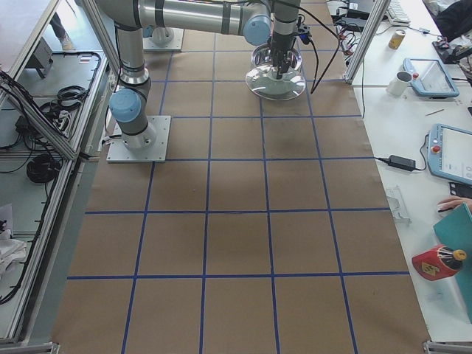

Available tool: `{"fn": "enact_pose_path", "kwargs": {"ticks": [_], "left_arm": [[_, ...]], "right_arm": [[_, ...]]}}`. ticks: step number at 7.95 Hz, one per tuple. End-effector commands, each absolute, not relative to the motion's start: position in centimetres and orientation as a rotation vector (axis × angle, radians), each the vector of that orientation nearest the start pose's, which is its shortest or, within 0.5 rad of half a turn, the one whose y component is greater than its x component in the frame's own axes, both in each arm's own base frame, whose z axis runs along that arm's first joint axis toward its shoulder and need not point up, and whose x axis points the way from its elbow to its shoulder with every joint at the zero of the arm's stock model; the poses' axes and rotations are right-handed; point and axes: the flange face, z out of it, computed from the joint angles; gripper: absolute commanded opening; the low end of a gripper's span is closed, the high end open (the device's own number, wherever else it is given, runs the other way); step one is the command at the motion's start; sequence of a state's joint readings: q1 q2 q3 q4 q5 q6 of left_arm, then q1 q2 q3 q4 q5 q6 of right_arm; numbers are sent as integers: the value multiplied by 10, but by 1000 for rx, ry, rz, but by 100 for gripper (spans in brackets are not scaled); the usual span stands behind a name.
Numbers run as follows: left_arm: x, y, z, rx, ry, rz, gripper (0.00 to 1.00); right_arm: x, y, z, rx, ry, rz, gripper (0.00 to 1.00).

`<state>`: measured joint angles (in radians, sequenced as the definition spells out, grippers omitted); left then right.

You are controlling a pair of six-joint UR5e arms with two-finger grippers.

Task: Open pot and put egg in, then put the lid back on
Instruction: 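Carry the egg with the left gripper over the open pot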

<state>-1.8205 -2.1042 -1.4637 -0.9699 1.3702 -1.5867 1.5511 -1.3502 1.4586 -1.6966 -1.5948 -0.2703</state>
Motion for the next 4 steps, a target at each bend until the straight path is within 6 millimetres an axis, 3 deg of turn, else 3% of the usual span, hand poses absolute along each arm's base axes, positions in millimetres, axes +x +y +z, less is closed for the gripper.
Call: {"fn": "enact_pose_path", "kwargs": {"ticks": [1,4], "left_arm": [[-325,-623,266,-2070,2674,130,0],[-336,-611,254,-2038,2672,160,0]], "right_arm": [[119,-587,437,-399,3140,-21,0],[119,-587,437,-398,3146,-20,0]]}}
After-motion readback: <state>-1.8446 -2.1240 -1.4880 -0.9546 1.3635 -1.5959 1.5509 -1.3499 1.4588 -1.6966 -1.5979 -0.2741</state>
